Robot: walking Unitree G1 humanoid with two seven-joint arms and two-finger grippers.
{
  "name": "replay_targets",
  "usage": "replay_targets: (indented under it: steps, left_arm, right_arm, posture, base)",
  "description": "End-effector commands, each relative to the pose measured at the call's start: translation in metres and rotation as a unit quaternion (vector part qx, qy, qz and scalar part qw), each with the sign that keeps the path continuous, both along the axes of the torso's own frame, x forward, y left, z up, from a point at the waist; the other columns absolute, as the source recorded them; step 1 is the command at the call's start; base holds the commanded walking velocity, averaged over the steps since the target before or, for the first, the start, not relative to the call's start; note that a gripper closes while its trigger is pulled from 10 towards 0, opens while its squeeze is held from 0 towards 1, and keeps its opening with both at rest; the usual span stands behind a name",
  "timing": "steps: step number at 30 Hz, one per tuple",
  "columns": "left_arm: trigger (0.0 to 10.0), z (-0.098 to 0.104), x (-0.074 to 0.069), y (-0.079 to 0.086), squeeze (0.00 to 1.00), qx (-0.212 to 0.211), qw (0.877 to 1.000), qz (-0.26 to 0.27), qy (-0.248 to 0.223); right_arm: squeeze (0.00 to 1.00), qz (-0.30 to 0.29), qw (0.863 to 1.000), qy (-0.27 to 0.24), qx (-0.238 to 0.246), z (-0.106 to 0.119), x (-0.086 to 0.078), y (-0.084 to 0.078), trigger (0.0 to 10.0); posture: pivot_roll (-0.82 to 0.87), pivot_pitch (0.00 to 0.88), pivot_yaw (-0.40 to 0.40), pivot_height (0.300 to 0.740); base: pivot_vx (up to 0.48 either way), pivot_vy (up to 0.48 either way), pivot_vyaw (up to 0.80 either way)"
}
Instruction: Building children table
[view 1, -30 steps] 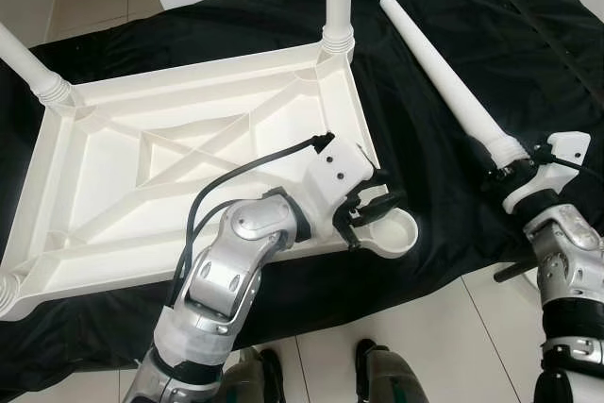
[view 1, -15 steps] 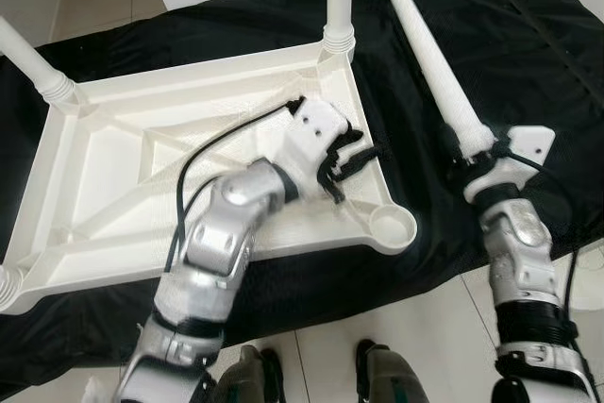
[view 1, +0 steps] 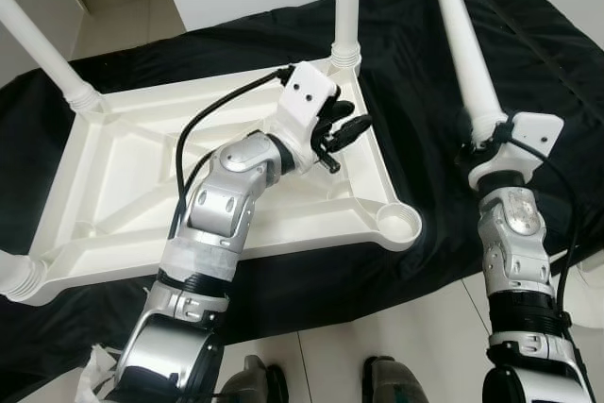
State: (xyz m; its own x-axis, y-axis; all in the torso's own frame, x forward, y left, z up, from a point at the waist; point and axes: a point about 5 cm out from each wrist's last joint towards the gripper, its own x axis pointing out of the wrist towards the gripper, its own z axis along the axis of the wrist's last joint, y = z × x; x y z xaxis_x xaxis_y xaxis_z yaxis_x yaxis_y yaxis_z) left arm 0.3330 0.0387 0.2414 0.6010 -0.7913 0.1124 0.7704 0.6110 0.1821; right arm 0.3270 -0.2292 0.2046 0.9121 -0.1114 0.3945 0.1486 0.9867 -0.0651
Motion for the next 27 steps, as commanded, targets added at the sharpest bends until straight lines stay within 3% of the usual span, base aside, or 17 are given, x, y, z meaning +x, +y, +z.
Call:
replay_targets:
  steps: [1,4,9,13,19,27]
  left_arm:
    - [10.0,0.002,0.007,0.007,0.00,-0.013,0.997,0.072,-0.008]
    - [10.0,0.000,0.012,0.008,0.00,-0.009,0.997,0.076,0.002]
    - [10.0,0.001,0.015,0.011,0.00,-0.012,0.996,0.084,0.001]
    - [10.0,0.002,0.020,0.020,0.00,-0.011,0.995,0.099,-0.009]
    - [10.0,0.009,0.024,0.030,0.00,-0.016,0.993,0.115,-0.023]
    - [10.0,0.015,0.029,0.036,0.00,-0.017,0.992,0.123,-0.032]
  right_arm:
    - [0.00,0.004,1.000,-0.014,-0.009,0.006,0.002,0.005,10.0]
    - [0.00,0.019,0.998,-0.056,-0.020,0.020,0.000,0.009,10.0]
    - [0.00,0.057,0.994,-0.091,0.005,0.038,0.000,0.017,10.0]
    - [0.00,0.127,0.979,-0.158,-0.030,0.072,-0.002,0.042,10.0]
    - [0.00,0.219,0.959,-0.161,-0.081,0.081,-0.004,0.068,10.0]
    - [0.00,0.245,0.945,-0.201,-0.081,0.100,-0.009,0.074,10.0]
  posture:
    - [-0.18,0.006,0.146,0.740]
    - [-0.18,0.000,0.147,0.740]
    - [-0.17,0.000,0.142,0.740]
    - [-0.17,0.000,0.135,0.740]
    - [-0.16,0.002,0.129,0.740]
    - [-0.15,0.011,0.146,0.740]
  base:
    - [0.000,0.000,0.00]
    - [0.000,0.000,0.00]
    - [0.000,0.000,0.00]
    - [0.000,0.000,0.00]
    - [0.000,0.000,0.00]
    - [0.000,0.000,0.00]
